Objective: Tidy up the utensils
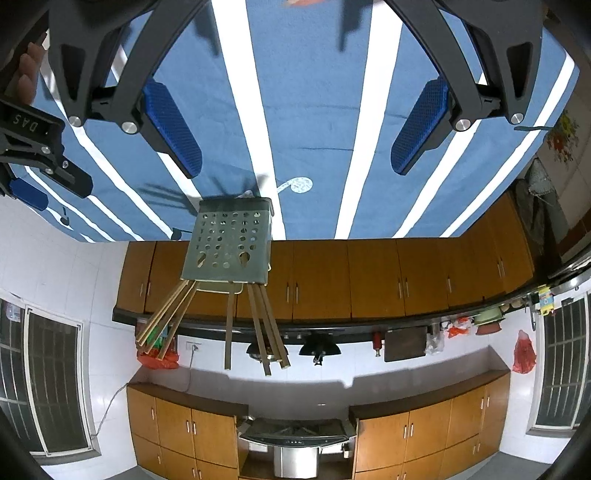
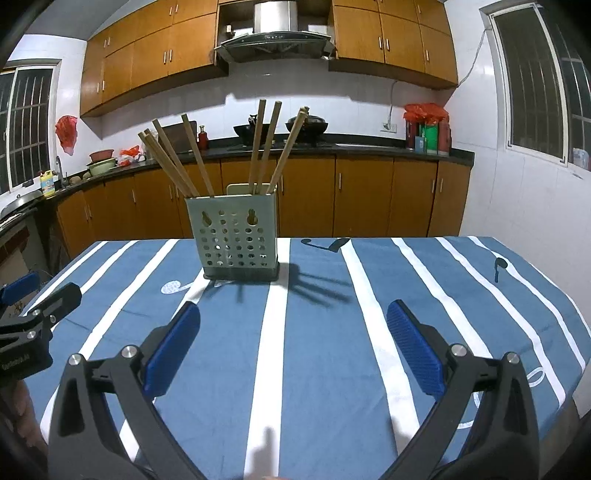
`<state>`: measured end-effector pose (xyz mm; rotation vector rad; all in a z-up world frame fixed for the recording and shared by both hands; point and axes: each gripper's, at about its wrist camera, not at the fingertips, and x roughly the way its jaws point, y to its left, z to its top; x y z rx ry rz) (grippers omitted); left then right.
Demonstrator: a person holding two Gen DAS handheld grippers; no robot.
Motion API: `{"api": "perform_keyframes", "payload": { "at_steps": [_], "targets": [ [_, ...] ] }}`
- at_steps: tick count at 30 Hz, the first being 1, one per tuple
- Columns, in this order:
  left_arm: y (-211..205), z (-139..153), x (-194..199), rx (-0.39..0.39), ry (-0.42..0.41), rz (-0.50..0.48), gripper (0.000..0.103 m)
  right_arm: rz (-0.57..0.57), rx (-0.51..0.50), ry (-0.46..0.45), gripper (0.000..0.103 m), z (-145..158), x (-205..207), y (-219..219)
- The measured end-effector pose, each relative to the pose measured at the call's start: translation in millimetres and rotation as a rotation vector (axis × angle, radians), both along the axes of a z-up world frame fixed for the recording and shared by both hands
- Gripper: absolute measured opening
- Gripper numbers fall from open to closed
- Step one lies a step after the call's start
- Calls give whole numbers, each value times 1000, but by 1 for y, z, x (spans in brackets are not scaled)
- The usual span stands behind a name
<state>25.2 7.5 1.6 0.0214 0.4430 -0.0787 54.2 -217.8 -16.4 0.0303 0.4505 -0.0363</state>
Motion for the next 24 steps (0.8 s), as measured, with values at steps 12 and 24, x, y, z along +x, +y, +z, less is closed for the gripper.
{"api": "perform_keyframes", "payload": {
  "at_steps": [12, 24],
  "targets": [
    [0, -5, 3, -20, 32, -3, 101, -7, 6, 8, 99, -3, 1, -3],
    [-2, -5, 3, -27, 44, -6, 101, -14, 17, 17, 99, -5, 2, -5]
  ]
}}
